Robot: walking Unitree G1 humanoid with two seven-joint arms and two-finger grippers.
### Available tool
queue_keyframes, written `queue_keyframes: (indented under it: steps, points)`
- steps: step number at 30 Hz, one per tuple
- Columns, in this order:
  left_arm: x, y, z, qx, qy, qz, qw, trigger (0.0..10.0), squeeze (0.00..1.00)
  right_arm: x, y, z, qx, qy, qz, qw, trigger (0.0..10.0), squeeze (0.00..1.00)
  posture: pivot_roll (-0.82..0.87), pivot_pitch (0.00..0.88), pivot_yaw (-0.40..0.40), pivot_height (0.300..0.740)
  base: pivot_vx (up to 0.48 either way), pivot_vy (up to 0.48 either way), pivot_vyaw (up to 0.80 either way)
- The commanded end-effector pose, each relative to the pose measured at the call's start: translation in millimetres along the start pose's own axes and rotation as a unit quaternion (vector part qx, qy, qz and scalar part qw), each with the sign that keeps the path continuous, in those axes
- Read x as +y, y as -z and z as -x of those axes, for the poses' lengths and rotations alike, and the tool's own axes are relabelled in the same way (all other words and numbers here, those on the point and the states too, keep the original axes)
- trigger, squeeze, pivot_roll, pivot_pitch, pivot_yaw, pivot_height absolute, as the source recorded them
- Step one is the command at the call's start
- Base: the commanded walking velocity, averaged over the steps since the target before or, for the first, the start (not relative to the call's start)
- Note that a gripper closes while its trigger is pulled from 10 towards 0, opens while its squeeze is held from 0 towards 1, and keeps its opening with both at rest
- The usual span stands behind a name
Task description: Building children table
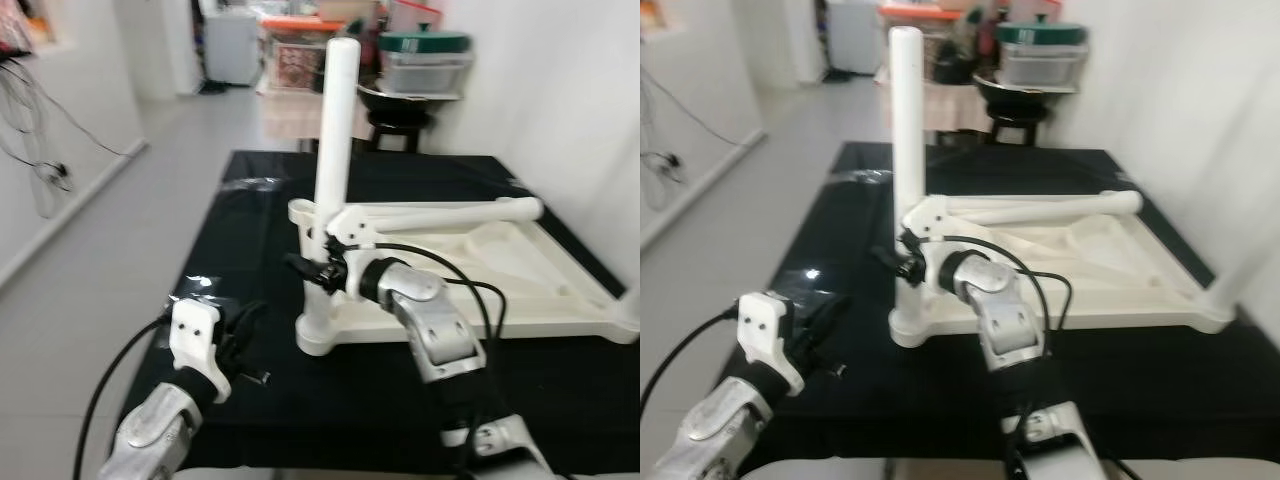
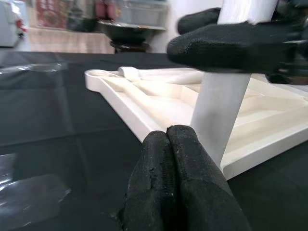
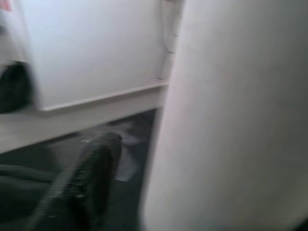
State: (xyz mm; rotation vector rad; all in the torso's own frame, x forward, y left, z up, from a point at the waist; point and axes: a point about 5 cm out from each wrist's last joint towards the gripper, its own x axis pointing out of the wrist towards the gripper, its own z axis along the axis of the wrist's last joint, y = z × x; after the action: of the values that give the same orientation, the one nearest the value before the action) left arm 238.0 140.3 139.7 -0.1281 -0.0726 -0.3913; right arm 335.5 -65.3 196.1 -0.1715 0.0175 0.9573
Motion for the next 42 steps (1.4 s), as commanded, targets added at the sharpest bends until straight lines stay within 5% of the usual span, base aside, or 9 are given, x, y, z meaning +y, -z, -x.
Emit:
queue_keyframes:
  steps: [1,2,3,6,15,16,33,36,42]
  points:
    - [-1.4,2.5,-0.7,0.004,-0.001,-0.001,1.000,10.0,0.00,1.7,-15.7,-1.8,-0.044,-0.087,0.019,0.995,10.0,1.00,0.07,0.000,-0.077,0.740,0.000,0.000,0.00]
    - [-2.1,2.6,-0.6,0.003,0.000,0.000,1.000,10.0,0.00,1.6,-20.3,0.1,-0.065,-0.143,0.041,0.987,10.0,1.00,0.07,0.000,-0.078,0.740,0.000,0.000,0.00]
    - [-3.1,2.8,-0.5,0.003,0.000,0.001,1.000,10.0,0.00,-1.2,-20.7,2.6,-0.074,-0.202,0.036,0.976,10.0,0.15,0.07,0.000,-0.080,0.740,0.000,0.000,0.00]
    - [-5.4,2.9,-0.2,0.002,0.002,0.002,1.000,10.0,0.00,-9.7,-18.1,4.2,-0.062,-0.287,0.021,0.956,10.0,0.00,0.08,0.000,-0.088,0.740,0.000,0.000,0.00]
    - [-9.4,2.0,1.1,0.000,0.003,0.005,1.000,10.0,0.00,-25.2,-25.2,-10.1,-0.053,-0.293,-0.020,0.954,10.0,0.00,0.10,0.000,-0.104,0.740,0.000,0.000,0.00]
    - [-9.8,1.9,1.2,0.000,0.003,0.005,1.000,10.0,0.00,-27.9,-26.1,-11.1,-0.052,-0.292,-0.017,0.955,0.0,0.00,0.09,0.000,-0.112,0.740,0.000,0.000,0.00]
    - [-12.3,1.4,2.8,0.000,0.004,0.008,1.000,10.0,0.00,-50.6,-1.9,11.5,-0.059,-0.165,-0.004,0.985,0.0,0.00,0.05,0.000,-0.099,0.740,0.000,0.000,0.00]
    - [-8.0,0.8,3.9,0.001,0.005,0.008,1.000,10.0,0.00,-31.4,35.2,13.1,0.000,0.192,-0.035,0.981,0.0,0.00,0.03,0.000,-0.092,0.740,0.000,0.000,0.00]
    - [-5.1,4.1,2.6,0.009,0.008,0.004,1.000,10.0,0.00,12.7,33.7,-2.4,-0.001,0.119,0.045,0.992,0.0,0.00,0.04,0.000,-0.068,0.740,0.000,0.000,0.00]
